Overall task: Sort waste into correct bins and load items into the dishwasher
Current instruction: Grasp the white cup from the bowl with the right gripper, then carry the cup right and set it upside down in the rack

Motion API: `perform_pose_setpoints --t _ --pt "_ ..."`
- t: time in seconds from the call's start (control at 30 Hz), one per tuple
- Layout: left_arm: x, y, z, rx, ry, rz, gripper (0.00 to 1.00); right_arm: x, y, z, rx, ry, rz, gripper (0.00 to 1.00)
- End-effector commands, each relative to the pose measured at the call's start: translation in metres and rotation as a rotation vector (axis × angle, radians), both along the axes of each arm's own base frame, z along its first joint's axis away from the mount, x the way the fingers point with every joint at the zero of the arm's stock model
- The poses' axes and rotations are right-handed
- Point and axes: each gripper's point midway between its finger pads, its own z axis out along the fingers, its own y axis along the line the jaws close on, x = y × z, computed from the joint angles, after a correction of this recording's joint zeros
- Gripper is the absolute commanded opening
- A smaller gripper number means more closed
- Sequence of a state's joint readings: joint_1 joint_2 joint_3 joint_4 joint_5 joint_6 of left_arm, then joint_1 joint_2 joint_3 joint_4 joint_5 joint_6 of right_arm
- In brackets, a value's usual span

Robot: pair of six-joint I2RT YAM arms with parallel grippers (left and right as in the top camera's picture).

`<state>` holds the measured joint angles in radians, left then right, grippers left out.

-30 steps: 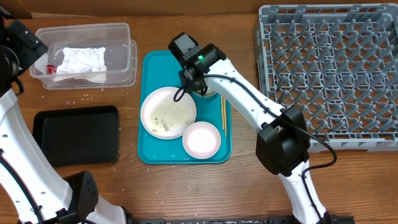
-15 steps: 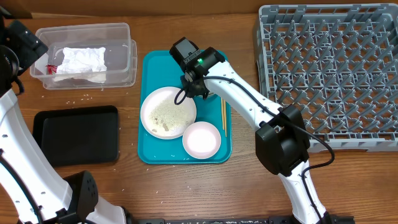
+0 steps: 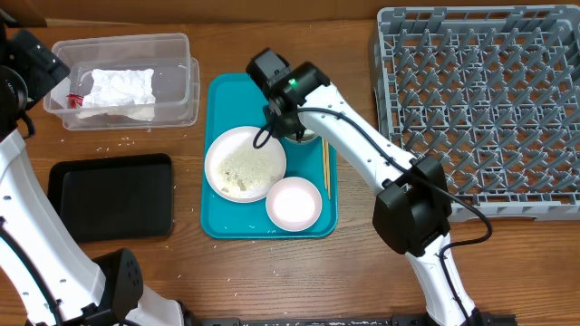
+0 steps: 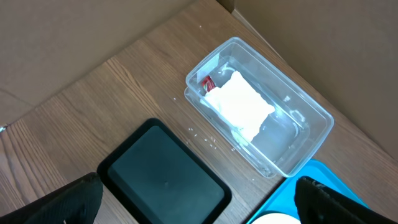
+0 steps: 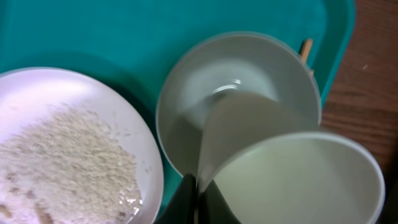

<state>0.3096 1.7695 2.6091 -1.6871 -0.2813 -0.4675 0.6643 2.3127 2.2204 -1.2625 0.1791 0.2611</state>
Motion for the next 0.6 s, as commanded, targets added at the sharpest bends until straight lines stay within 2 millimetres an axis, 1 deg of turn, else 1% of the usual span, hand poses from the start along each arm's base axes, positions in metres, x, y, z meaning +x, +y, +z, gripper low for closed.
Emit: perform_pose_setpoints --t 0.0,0.07,0.1,0.13,0.17,0.23,0.27,0.33,0.43,0.5,0.57 --pt "-0.003 0.004 0.002 0.016 0.001 0.01 1.0 0.021 -0.007 0.078 0.095 -0.139 -0.038 0.04" --pt "-0.003 0.004 0.002 0.016 0.001 0.01 1.0 0.029 -0.024 0.113 0.13 -0.192 -0.076 0.04" --pt "-0.003 0.004 0.002 0.016 0.001 0.01 1.0 0.035 -0.039 0.137 0.159 -0.23 -0.119 0.04" --pt "-0.003 0.004 0.002 0.016 0.001 0.01 1.0 0.039 -0.05 0.15 0.174 -0.251 -0.146 0.04" --pt "-0.003 0.004 0.002 0.016 0.001 0.01 1.0 0.044 -0.07 0.171 0.2 -0.283 -0.186 0.04" --pt "-0.003 0.004 0.002 0.016 0.001 0.01 1.0 0.049 -0.102 0.195 0.246 -0.303 -0.241 0.04" --pt "-0.003 0.004 0.002 0.016 0.001 0.01 1.0 0.05 -0.118 0.202 0.277 -0.299 -0.265 0.04" --pt "-0.003 0.004 0.002 0.016 0.001 0.01 1.0 0.051 -0.152 0.212 0.375 -0.25 -0.31 0.04" --pt "-0.003 0.004 0.002 0.016 0.001 0.01 1.0 0.05 -0.192 0.21 0.533 -0.146 -0.325 0.04" --pt "-0.003 0.004 0.002 0.016 0.001 0.01 1.0 0.05 -0.207 0.209 0.621 -0.103 -0.301 0.04" --pt "-0.003 0.004 0.002 0.016 0.001 0.01 1.0 0.052 -0.229 0.208 0.72 -0.076 -0.276 0.04"
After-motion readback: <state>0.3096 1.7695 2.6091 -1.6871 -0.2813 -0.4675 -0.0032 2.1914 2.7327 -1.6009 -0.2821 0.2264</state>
